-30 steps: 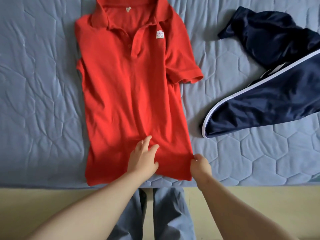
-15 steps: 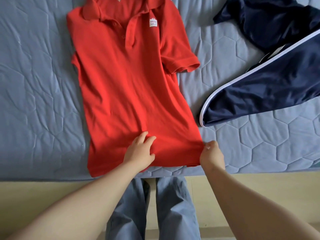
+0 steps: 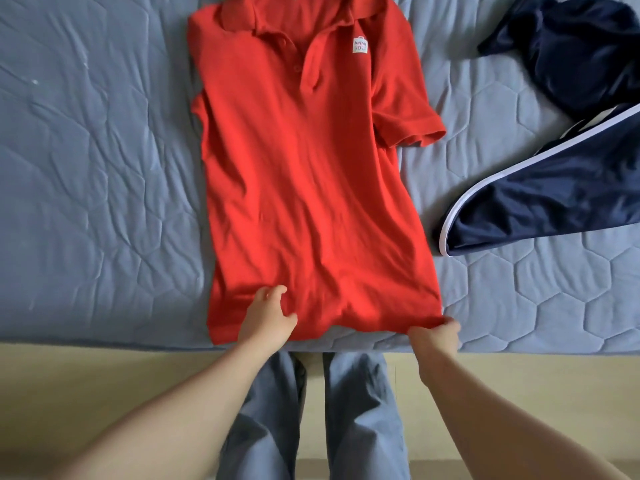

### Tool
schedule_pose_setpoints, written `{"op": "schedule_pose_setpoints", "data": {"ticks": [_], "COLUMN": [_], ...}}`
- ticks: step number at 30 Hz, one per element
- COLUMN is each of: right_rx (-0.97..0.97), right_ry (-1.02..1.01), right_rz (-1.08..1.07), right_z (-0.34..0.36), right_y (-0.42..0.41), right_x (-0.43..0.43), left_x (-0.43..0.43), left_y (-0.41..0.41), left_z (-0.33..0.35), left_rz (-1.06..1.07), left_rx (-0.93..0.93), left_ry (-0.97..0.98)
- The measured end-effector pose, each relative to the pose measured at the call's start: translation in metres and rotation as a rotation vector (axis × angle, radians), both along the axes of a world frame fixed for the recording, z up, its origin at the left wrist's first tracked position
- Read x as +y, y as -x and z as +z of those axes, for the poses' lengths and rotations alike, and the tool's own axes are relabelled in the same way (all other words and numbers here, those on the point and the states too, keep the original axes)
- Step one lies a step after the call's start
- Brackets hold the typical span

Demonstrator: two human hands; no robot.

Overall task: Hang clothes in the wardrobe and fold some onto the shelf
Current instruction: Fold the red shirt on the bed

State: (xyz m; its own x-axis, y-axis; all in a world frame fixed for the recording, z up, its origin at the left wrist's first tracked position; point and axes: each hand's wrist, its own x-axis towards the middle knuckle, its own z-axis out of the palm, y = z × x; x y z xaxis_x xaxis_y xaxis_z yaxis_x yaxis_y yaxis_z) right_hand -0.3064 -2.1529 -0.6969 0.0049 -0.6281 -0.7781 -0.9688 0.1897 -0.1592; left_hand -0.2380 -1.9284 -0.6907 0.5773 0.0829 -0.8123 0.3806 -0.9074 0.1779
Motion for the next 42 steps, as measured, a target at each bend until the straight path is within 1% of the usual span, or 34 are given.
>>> {"op": "schedule_pose_setpoints", "data": {"ticks": [3,6,8,11,16,19,20,22,24,25,27,30,32,33,35,37,39,40,42], "right_rx": [-0.106,-0.226,-0.273,-0.279,-0.31,-0.313,-0.299,-0.259,-0.233,-0.242,-0.256,-0.248,-0.228,-0.21,-0.162,-0.134,-0.165,-0.188,-0.23], "right_ry": [-0.001,0.052,0.069,0.081,0.045,0.03,0.057,0.177,0.3,0.325,0.284,0.082,0.024,0.04,0.135,0.222,0.238,0.219,0.125], "right_rz": [-0.066,-0.167,-0.16,-0.154,-0.148,-0.093,-0.057,-0.006,0.001,-0.003,0.011,0.031,0.047,0.078,0.181,0.243,0.275,0.312,0.347], "right_z": [-0.007,-0.014,-0.015,-0.013,-0.007,-0.001,0.0,0.002,0.005,0.006,0.007,0.003,0.0,0.001,0.003,0.011,0.024,0.03,0.036], "right_y": [0.011,0.015,0.016,0.016,0.021,0.021,0.021,0.019,0.017,0.017,0.019,0.025,0.028,0.029,0.027,0.018,0.003,-0.007,-0.022], "right_x": [0.01,0.01,0.008,0.004,-0.019,-0.034,-0.039,-0.052,-0.062,-0.065,-0.067,-0.063,-0.062,-0.063,-0.063,-0.057,-0.043,-0.032,-0.016], "left_x": [0.001,-0.009,-0.015,-0.018,-0.023,-0.028,-0.029,-0.034,-0.038,-0.038,-0.041,-0.045,-0.048,-0.049,-0.05,-0.047,-0.037,-0.028,-0.012], "left_y": [0.011,0.016,0.017,0.015,0.005,-0.001,-0.002,-0.002,0.001,0.002,0.005,0.008,0.009,0.009,0.008,0.006,0.002,0.0,-0.004], "left_z": [-0.006,-0.012,-0.013,-0.014,-0.012,-0.011,-0.011,-0.011,-0.012,-0.012,-0.014,-0.017,-0.017,-0.016,-0.013,-0.008,-0.002,0.001,0.005], "left_rz": [-0.119,-0.143,-0.152,-0.167,-0.219,-0.206,-0.196,-0.179,-0.171,-0.17,-0.178,-0.179,-0.165,-0.159,-0.133,-0.055,0.094,0.179,0.274], "left_rx": [-0.018,-0.009,0.009,0.04,0.098,0.141,0.154,0.171,0.18,0.186,0.195,0.208,0.22,0.219,0.206,0.185,0.117,0.05,-0.073], "left_ry": [-0.006,-0.047,-0.086,-0.137,-0.201,-0.231,-0.236,-0.247,-0.26,-0.269,-0.296,-0.317,-0.321,-0.32,-0.294,-0.229,-0.161,-0.148,-0.188]}}
